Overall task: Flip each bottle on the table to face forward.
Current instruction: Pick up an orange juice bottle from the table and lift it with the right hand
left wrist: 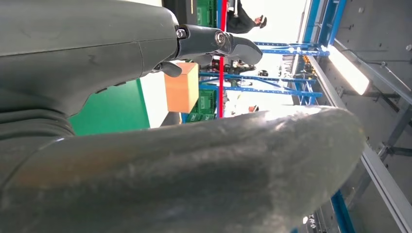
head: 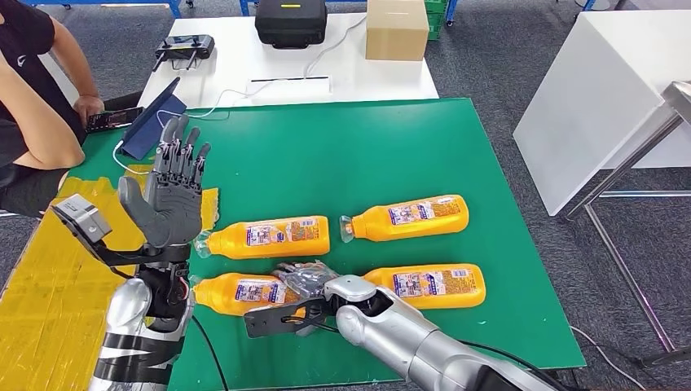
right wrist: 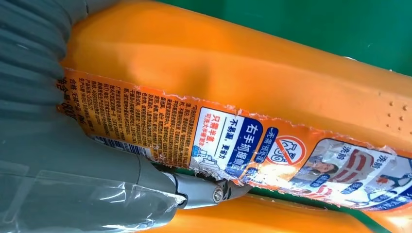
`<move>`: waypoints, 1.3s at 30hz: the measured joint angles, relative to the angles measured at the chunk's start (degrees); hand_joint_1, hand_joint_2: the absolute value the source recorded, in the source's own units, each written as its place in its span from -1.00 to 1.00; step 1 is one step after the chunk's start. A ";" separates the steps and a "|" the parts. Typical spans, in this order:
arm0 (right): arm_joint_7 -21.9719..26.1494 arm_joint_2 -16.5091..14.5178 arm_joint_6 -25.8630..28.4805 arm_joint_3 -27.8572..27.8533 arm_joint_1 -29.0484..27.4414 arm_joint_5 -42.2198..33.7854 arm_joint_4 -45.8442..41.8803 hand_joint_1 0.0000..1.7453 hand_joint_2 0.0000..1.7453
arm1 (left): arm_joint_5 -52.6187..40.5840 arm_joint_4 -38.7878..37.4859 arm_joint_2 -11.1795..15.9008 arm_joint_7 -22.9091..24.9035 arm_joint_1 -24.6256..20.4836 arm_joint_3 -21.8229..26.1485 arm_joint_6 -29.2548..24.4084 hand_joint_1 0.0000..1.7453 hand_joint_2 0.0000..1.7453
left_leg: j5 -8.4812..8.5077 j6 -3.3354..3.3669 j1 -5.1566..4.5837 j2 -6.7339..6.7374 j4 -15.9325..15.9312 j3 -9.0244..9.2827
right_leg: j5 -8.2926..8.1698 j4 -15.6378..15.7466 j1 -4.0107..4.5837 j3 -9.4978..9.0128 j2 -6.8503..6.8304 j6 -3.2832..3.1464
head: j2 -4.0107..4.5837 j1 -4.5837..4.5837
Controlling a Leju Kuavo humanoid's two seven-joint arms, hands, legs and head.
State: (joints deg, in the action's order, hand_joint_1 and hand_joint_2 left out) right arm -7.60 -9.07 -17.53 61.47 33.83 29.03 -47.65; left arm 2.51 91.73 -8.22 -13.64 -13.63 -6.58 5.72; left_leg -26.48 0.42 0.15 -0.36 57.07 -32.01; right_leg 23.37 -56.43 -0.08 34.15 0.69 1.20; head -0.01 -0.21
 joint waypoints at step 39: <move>5.09 3.92 20.92 -20.77 -18.29 -11.54 -29.84 0.88 1.00 | 4.35 0.24 4.56 -1.58 4.71 20.89 -35.75 -1.00 1.00 | -0.01 0.00 0.00 -0.01 -0.01 -0.17 | 0.02 0.00 0.00 0.14 0.01 -0.01 | 0.01 -0.01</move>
State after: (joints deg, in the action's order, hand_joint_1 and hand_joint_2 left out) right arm -2.51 -5.14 3.39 40.70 15.55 17.49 -77.49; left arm 6.86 91.97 -3.66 -15.22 -8.92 14.31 -30.04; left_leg -26.49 0.41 0.15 -0.38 57.06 -32.17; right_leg 23.39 -56.42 -0.08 34.29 0.70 1.19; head 0.00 -0.22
